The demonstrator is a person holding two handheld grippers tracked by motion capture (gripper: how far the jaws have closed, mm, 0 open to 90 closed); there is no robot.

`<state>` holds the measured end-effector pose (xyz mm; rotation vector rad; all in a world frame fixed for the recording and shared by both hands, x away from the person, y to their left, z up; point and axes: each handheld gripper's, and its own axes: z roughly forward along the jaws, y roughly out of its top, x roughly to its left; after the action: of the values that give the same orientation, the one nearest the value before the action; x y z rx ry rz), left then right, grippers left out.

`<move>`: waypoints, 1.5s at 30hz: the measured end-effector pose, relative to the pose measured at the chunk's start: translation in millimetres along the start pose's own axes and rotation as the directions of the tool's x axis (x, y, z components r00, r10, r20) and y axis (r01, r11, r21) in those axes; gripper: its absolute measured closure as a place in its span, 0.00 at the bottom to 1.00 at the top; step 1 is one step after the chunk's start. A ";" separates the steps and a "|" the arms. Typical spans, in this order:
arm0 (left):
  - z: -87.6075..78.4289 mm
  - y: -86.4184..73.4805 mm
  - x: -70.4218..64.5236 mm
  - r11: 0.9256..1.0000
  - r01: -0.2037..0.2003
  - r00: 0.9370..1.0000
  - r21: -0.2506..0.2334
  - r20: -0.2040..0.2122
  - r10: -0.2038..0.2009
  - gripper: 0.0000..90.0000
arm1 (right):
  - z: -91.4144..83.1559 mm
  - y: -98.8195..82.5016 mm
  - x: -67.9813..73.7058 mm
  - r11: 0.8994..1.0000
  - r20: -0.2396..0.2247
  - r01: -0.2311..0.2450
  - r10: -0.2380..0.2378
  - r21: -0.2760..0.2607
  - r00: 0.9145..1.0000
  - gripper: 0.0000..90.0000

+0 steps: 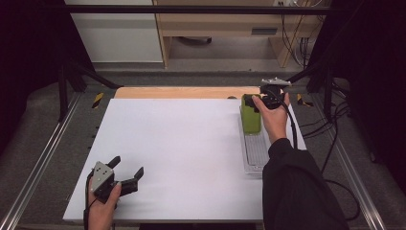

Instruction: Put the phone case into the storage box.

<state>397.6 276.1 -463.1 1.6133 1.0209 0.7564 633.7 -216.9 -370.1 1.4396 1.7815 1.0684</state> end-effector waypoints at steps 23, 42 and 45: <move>-1.3 0.4 0.6 1.000 0.001 1.000 -0.002 -0.005 -0.001 0.04 | -19.1 2.4 12.4 0.999 -0.096 -0.037 0.034 -0.025 0.995 0.05; -3.1 0.8 3.3 1.000 0.011 1.000 -0.016 -0.015 -0.011 0.04 | -35.0 -4.5 25.8 0.991 -0.113 -0.064 0.050 -0.121 0.992 0.08; -3.1 0.8 3.2 1.000 0.012 1.000 -0.018 -0.015 -0.012 0.04 | -38.2 -5.0 27.3 0.987 -0.117 -0.065 0.048 -0.145 0.992 0.09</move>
<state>396.6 280.3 -461.5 1.5872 1.0310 0.7681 592.9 -198.9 -354.8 1.3706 1.7068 1.3067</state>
